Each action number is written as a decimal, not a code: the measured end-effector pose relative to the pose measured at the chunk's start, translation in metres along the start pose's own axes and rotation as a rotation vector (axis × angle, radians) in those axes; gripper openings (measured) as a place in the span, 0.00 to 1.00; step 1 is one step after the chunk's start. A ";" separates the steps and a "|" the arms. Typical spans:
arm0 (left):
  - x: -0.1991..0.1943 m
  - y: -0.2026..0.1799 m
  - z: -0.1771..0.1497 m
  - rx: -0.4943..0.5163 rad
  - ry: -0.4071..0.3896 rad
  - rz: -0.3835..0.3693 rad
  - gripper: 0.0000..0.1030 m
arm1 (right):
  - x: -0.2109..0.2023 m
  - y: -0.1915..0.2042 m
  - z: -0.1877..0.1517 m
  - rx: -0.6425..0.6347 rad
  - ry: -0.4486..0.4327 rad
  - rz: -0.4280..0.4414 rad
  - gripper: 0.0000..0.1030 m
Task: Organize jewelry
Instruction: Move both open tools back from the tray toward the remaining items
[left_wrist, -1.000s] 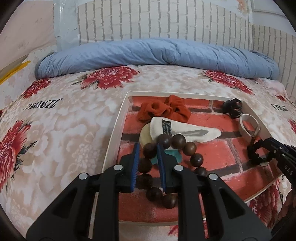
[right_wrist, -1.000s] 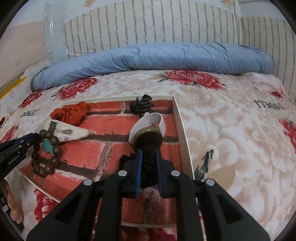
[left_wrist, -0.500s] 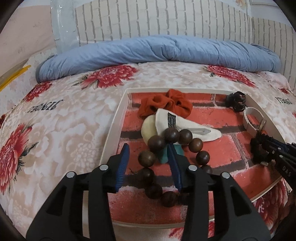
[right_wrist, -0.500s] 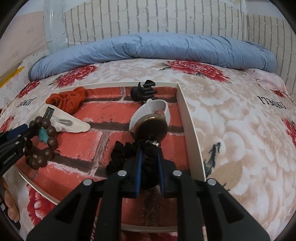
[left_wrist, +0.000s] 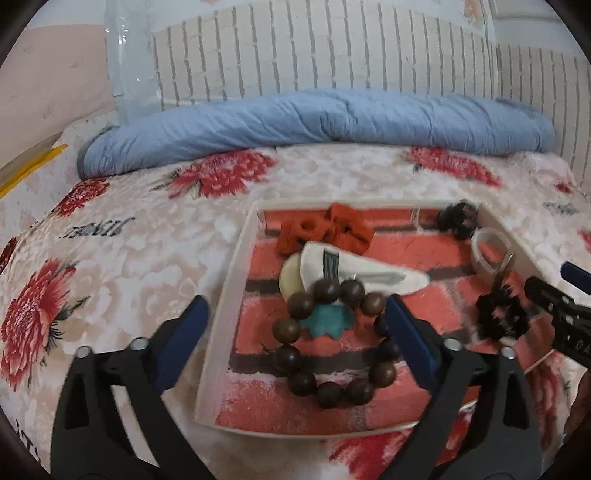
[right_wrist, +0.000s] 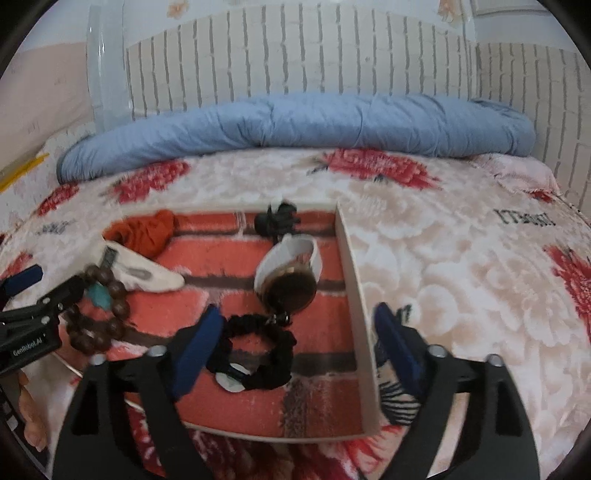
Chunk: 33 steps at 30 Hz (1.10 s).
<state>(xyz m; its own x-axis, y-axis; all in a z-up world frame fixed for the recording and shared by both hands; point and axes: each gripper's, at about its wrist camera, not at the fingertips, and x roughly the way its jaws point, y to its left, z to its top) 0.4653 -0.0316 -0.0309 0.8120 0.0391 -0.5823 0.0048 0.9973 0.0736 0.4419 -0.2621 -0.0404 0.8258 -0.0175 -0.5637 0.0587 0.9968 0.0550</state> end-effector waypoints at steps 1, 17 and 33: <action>-0.009 0.003 0.003 -0.014 -0.015 0.003 0.95 | -0.007 0.000 0.001 0.003 -0.012 -0.009 0.91; -0.126 0.066 -0.027 -0.104 -0.003 -0.019 0.95 | -0.119 0.028 -0.047 -0.067 -0.018 -0.028 0.96; -0.192 0.130 -0.106 -0.022 0.046 0.063 0.95 | -0.156 0.042 -0.104 0.023 0.055 -0.033 0.96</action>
<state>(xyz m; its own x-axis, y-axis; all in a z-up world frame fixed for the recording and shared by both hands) 0.2482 0.0974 0.0045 0.7827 0.1037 -0.6137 -0.0581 0.9939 0.0938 0.2576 -0.2095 -0.0359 0.7911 -0.0452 -0.6099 0.0985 0.9937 0.0541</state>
